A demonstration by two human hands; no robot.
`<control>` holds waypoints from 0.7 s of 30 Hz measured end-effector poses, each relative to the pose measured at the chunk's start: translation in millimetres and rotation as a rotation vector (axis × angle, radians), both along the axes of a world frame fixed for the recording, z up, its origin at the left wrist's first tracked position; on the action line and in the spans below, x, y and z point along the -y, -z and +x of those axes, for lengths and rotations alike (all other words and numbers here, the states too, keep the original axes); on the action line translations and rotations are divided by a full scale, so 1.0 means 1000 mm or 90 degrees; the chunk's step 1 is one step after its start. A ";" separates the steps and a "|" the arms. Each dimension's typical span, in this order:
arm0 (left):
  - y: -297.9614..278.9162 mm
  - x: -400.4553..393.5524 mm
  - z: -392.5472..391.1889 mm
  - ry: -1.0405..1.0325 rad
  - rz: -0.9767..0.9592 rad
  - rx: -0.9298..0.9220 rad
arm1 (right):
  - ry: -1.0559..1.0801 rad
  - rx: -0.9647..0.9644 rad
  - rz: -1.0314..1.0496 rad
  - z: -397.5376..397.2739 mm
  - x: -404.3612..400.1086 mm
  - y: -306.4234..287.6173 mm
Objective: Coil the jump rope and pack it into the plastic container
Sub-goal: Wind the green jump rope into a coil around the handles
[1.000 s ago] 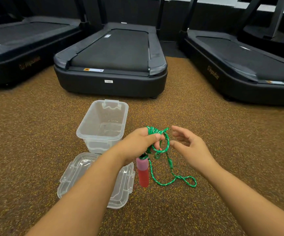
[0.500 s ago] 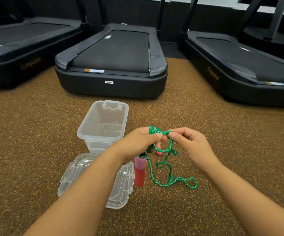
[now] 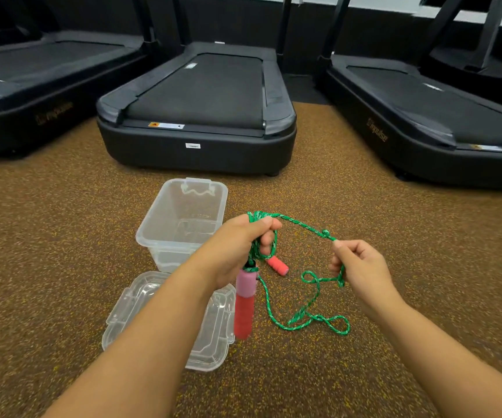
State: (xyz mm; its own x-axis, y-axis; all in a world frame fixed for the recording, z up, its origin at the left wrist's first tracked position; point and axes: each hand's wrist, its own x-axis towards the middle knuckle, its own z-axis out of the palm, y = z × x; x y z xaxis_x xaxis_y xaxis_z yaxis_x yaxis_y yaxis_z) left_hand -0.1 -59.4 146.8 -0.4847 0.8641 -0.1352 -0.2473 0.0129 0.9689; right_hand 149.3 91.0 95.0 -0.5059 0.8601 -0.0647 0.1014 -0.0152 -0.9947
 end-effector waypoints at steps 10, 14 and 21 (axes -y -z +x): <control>0.010 -0.002 -0.007 -0.076 -0.162 -0.143 | -0.123 -0.177 -0.072 0.010 -0.014 -0.005; 0.006 -0.005 -0.004 -0.055 -0.147 -0.165 | -0.231 -0.066 -0.055 0.007 -0.006 -0.001; 0.000 -0.005 -0.002 -0.061 -0.148 -0.203 | -0.373 0.132 -0.118 0.001 0.010 -0.016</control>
State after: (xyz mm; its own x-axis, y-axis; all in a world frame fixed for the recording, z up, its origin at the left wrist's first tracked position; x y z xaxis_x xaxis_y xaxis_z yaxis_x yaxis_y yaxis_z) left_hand -2.1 -54.4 146.9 -0.6113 0.7768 -0.1513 0.0546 0.2321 0.9711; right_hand 149.8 81.2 111.0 -0.8490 0.4113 -0.3318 0.3343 -0.0683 -0.9400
